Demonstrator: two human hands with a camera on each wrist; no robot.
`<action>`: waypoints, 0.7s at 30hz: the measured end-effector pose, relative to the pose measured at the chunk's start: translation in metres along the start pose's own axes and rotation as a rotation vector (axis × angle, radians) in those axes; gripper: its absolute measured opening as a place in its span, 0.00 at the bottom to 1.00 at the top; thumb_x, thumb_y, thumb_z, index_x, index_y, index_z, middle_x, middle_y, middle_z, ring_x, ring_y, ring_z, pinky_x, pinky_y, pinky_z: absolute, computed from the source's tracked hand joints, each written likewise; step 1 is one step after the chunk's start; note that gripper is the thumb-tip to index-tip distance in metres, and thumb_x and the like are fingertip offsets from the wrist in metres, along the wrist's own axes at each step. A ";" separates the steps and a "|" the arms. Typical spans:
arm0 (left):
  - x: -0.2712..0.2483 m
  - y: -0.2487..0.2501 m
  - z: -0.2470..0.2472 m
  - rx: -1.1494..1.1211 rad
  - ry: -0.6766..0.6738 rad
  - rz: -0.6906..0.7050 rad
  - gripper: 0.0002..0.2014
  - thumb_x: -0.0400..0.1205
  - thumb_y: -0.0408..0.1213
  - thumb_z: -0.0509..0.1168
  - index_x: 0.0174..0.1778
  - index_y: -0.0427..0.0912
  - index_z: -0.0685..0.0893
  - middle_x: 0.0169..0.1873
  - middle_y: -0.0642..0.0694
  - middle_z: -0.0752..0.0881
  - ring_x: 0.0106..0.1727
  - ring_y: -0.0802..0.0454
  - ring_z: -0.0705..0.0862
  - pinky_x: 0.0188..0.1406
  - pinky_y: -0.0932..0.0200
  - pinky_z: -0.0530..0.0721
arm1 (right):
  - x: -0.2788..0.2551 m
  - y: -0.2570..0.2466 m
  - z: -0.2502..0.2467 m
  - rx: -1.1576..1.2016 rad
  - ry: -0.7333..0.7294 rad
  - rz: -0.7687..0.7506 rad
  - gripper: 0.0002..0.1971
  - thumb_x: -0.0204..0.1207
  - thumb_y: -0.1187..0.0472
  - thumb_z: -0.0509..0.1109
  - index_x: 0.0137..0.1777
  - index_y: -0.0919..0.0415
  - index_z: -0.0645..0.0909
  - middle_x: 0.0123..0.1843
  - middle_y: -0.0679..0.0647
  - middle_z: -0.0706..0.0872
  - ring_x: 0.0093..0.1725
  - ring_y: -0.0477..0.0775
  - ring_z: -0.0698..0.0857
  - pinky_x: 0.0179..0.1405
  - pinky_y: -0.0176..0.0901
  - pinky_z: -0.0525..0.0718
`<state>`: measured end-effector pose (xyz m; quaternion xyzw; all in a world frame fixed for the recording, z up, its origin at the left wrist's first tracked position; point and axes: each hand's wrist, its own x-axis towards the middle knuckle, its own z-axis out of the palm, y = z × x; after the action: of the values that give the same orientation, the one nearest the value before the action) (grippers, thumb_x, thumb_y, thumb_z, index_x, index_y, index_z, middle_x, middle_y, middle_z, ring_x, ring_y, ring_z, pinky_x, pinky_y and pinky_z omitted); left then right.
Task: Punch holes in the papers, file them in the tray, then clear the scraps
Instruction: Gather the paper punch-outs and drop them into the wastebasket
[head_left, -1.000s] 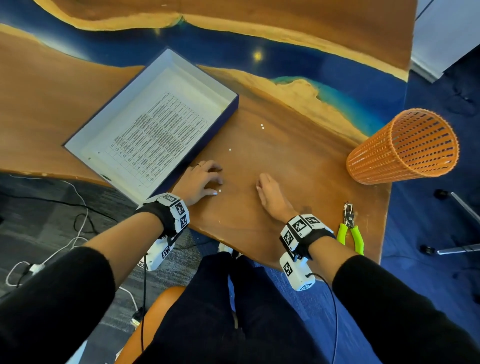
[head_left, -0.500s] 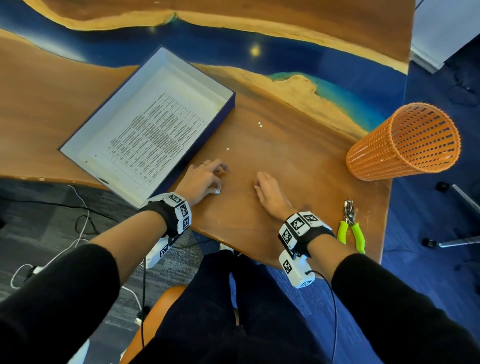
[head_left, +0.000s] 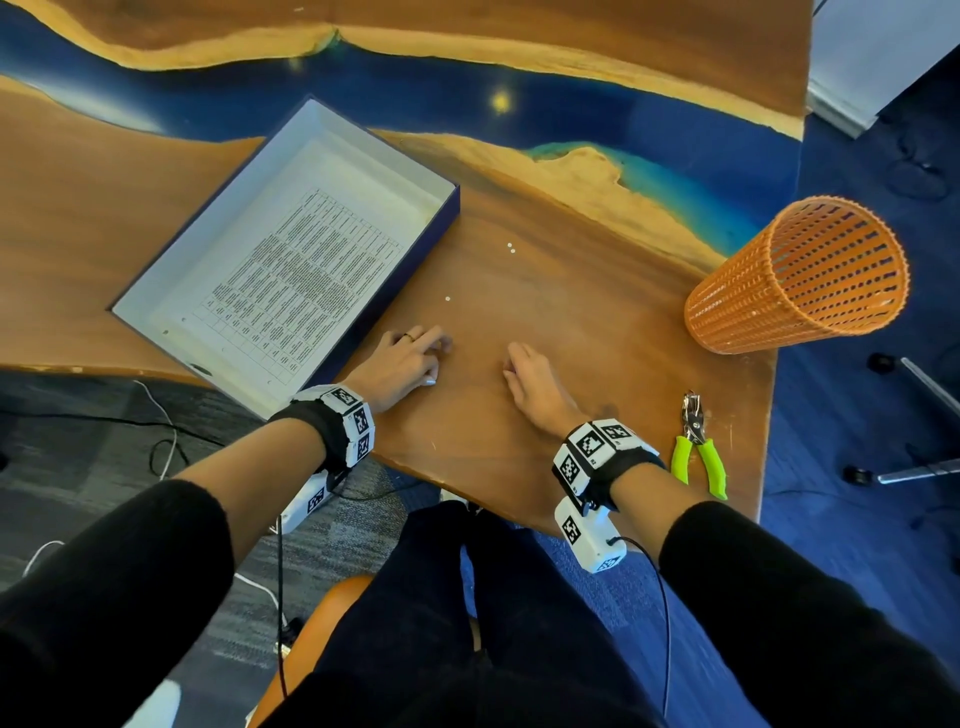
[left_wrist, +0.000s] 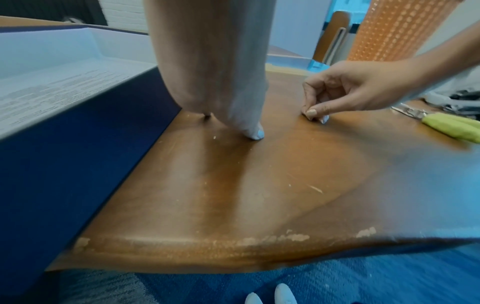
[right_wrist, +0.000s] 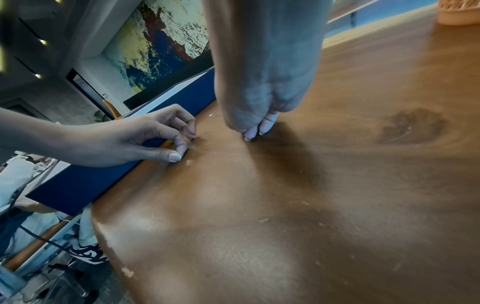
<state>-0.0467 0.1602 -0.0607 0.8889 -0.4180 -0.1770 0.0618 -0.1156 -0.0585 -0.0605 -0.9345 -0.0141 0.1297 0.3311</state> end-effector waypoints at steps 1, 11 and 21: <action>0.000 -0.001 0.001 -0.005 0.004 -0.003 0.06 0.83 0.38 0.61 0.42 0.45 0.81 0.68 0.50 0.69 0.67 0.50 0.71 0.63 0.49 0.67 | 0.000 0.001 0.000 0.019 0.010 -0.005 0.01 0.76 0.73 0.60 0.45 0.70 0.73 0.47 0.68 0.79 0.43 0.64 0.78 0.43 0.53 0.74; 0.024 -0.013 -0.031 -0.221 0.094 0.058 0.03 0.82 0.27 0.62 0.43 0.32 0.79 0.54 0.37 0.77 0.49 0.43 0.82 0.50 0.50 0.81 | 0.004 0.012 -0.033 0.187 0.165 0.020 0.10 0.73 0.77 0.59 0.47 0.68 0.79 0.44 0.61 0.83 0.39 0.57 0.81 0.42 0.45 0.77; 0.153 0.118 -0.154 -0.394 0.292 0.307 0.05 0.85 0.33 0.59 0.49 0.35 0.76 0.44 0.45 0.79 0.44 0.52 0.76 0.44 0.60 0.73 | -0.037 -0.003 -0.190 0.091 0.989 -0.050 0.05 0.76 0.74 0.61 0.46 0.68 0.77 0.42 0.58 0.80 0.43 0.49 0.76 0.44 0.32 0.70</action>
<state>0.0144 -0.0385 0.0725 0.8023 -0.4917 -0.1134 0.3190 -0.1035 -0.1774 0.0920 -0.8682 0.1278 -0.3365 0.3415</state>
